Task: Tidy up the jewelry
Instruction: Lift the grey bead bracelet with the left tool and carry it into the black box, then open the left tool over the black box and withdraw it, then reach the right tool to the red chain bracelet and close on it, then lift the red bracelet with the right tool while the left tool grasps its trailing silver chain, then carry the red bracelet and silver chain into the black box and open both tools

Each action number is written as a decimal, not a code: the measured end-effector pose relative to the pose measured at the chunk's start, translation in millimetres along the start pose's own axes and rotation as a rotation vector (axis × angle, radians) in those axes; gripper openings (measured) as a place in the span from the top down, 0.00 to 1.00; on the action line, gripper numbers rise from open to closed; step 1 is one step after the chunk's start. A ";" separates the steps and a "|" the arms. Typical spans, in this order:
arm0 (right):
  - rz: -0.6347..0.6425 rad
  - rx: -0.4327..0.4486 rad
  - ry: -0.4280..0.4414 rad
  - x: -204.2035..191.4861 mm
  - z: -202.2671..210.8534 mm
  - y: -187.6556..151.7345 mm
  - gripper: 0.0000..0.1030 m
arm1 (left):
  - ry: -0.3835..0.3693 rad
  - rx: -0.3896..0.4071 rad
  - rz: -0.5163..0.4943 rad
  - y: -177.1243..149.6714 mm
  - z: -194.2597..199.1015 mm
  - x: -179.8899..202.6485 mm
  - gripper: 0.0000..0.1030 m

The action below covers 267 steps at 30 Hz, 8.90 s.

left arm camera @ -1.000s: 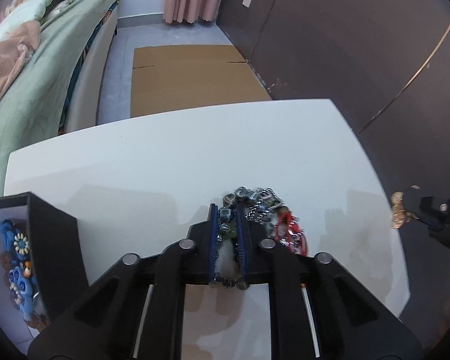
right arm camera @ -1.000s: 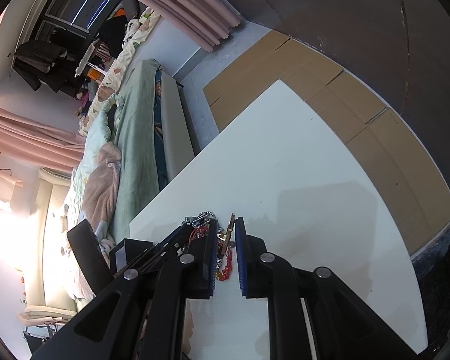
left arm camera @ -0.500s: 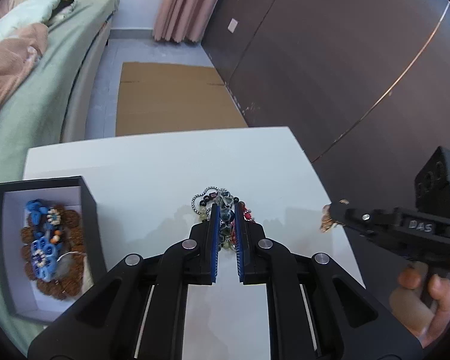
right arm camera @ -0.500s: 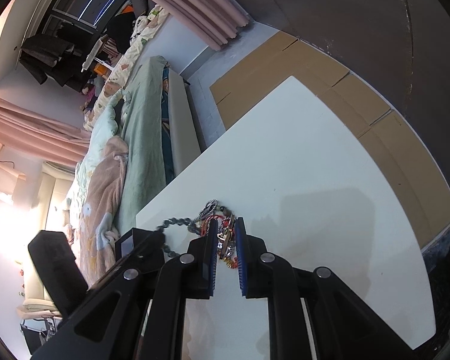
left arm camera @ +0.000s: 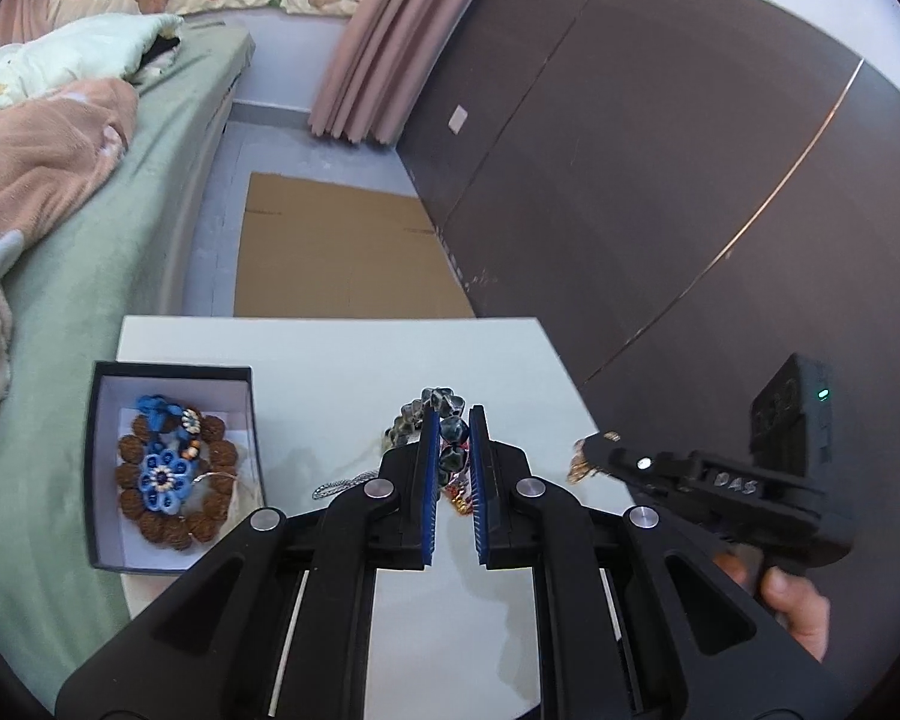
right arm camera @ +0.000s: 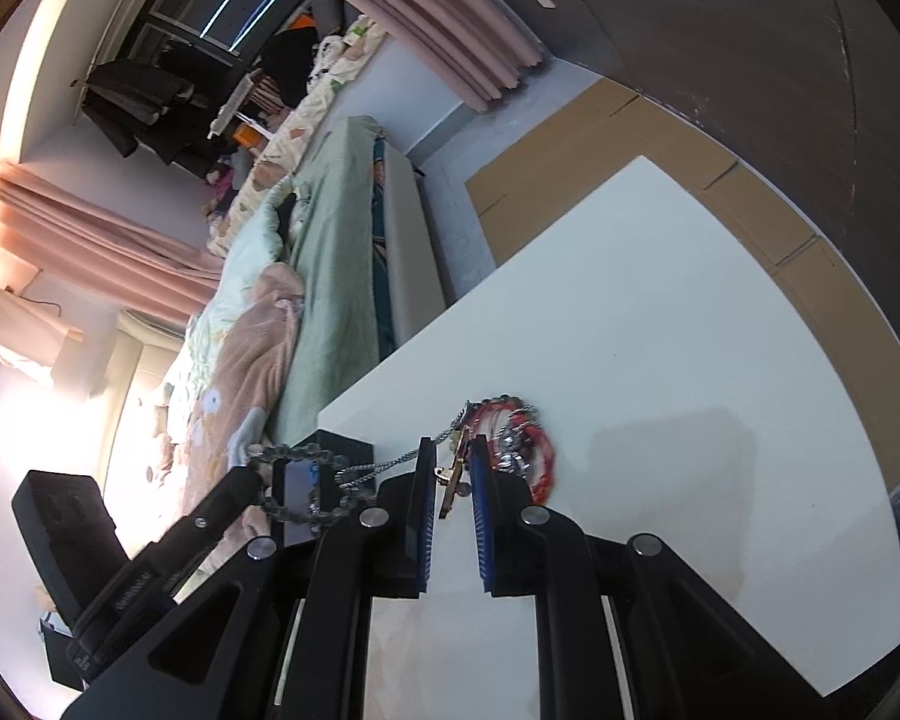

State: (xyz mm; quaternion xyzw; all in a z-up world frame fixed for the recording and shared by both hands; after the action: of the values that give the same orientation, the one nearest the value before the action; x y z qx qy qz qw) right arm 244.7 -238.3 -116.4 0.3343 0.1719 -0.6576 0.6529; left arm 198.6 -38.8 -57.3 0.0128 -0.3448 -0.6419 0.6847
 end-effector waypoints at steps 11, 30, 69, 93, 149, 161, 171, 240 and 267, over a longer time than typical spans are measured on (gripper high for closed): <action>0.045 0.018 0.059 -29.1 -4.9 -8.5 0.89 | -0.014 0.103 0.012 2.5 56.3 -9.5 0.90; 0.138 -0.029 0.066 -88.2 -58.7 -18.1 0.89 | 0.085 0.057 0.215 -3.3 43.0 -115.8 0.43; 0.178 -0.044 -0.007 -80.9 -52.9 -21.9 0.26 | 0.200 0.054 0.249 -8.5 42.7 -137.7 0.05; 0.033 -0.115 -0.204 20.1 -41.3 -11.5 0.63 | 0.159 -0.034 0.073 -19.4 -23.0 -47.8 0.18; 0.073 0.072 -0.078 -7.6 21.9 10.8 0.93 | 0.164 -0.163 -0.020 -23.1 -92.3 -19.9 0.44; 0.090 0.155 0.039 -22.3 59.6 9.1 0.93 | 0.192 -0.242 -0.135 -38.3 -124.1 1.9 0.44; 0.101 0.254 0.142 -28.3 99.1 11.0 0.93 | 0.225 -0.261 -0.131 -44.4 -126.2 -3.4 0.43; 0.203 -0.046 0.201 -128.8 -54.0 -19.9 0.93 | 0.118 0.297 -0.008 44.3 152.4 -22.9 0.96; 0.116 -0.047 0.064 -88.5 -70.5 1.4 0.27 | 0.146 0.158 0.218 18.4 55.4 -112.2 0.51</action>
State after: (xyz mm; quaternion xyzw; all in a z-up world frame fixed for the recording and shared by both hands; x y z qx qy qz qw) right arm 254.5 -125.9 -107.9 0.3491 0.1884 -0.6036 0.6916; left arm 194.5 87.6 -57.7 0.0758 -0.3426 -0.5322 0.7705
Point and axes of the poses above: each gripper's, at about its wrist camera, not at the fingertips, and z roughly against the way its jaws point, x to its right, y to its top, the point moved 9 cm from there along -z, roughly the way its jaws point, and after that the axes turned 14 degrees about -x, right-handed, at the moved point
